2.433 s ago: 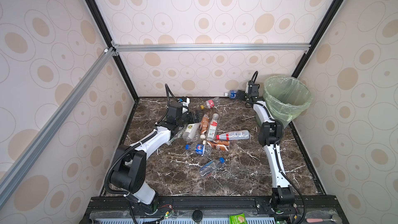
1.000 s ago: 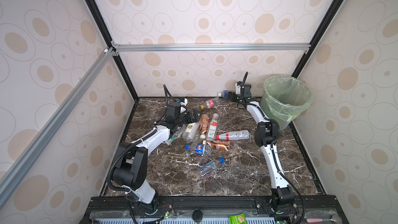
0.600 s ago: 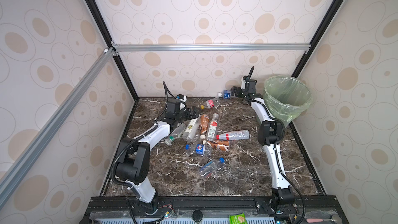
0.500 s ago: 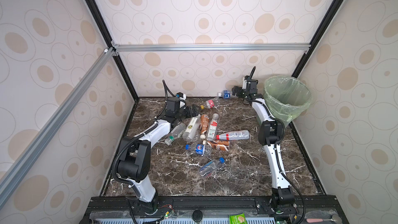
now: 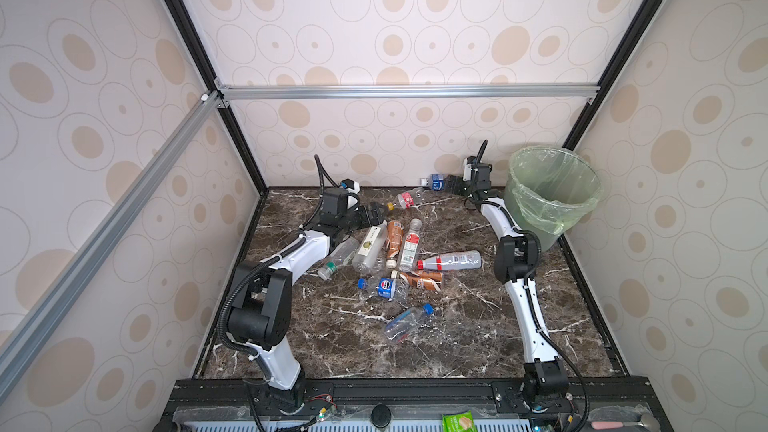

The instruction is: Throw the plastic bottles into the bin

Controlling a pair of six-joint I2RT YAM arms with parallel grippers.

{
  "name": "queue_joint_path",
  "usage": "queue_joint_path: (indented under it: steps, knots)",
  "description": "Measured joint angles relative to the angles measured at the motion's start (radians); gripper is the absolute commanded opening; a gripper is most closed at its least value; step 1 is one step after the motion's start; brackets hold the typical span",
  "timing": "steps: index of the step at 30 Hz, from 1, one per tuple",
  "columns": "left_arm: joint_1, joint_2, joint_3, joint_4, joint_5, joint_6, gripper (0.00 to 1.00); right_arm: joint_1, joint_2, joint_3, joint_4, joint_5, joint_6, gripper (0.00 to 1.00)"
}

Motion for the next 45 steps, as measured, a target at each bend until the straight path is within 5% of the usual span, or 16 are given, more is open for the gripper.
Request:
queue_joint_path:
  steps: [22,45]
  knots:
    - [0.001,0.006,0.000,0.000,0.004,0.000,0.99,0.019,-0.001,0.001,0.074,-0.068,0.027,1.00]
    - [0.001,0.007,0.000,0.001,0.009,0.000,0.99,0.003,-0.005,-0.031,0.078,0.040,0.057,1.00]
